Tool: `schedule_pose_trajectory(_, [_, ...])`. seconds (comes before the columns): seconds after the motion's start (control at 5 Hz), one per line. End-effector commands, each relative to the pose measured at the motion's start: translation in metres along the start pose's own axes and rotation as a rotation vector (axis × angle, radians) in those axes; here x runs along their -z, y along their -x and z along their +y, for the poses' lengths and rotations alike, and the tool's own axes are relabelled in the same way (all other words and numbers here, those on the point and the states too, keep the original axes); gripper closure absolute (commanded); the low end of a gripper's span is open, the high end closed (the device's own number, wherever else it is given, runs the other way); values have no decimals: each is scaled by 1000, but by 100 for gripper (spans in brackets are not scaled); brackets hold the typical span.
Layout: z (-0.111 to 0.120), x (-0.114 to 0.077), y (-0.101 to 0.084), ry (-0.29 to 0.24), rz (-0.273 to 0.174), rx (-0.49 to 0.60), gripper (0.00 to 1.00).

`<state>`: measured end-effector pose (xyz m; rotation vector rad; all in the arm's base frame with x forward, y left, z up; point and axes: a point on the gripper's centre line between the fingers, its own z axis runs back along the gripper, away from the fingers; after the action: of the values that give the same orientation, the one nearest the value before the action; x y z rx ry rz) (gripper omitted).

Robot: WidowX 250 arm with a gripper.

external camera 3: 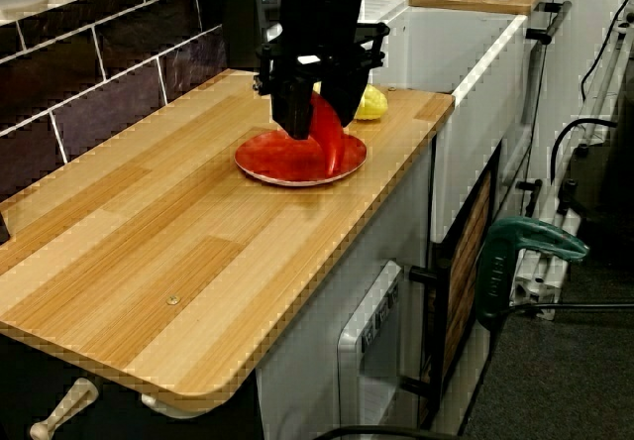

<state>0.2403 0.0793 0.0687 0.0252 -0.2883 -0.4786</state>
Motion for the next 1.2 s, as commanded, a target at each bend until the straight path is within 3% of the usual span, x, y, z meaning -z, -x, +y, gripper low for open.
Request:
schedule_pose_trajectory(0.0, [-10, 6, -11, -70, -15, 20, 100])
schedule_pose_trajectory(0.6, [-1, 24, -25, -67, 34, -24, 100])
schedule_pose_trajectory(0.8, [3, 25, -25, -84, 55, -43, 0])
schedule_pose_trajectory(1.0, [5, 22, -23, -71, 60, -48, 0])
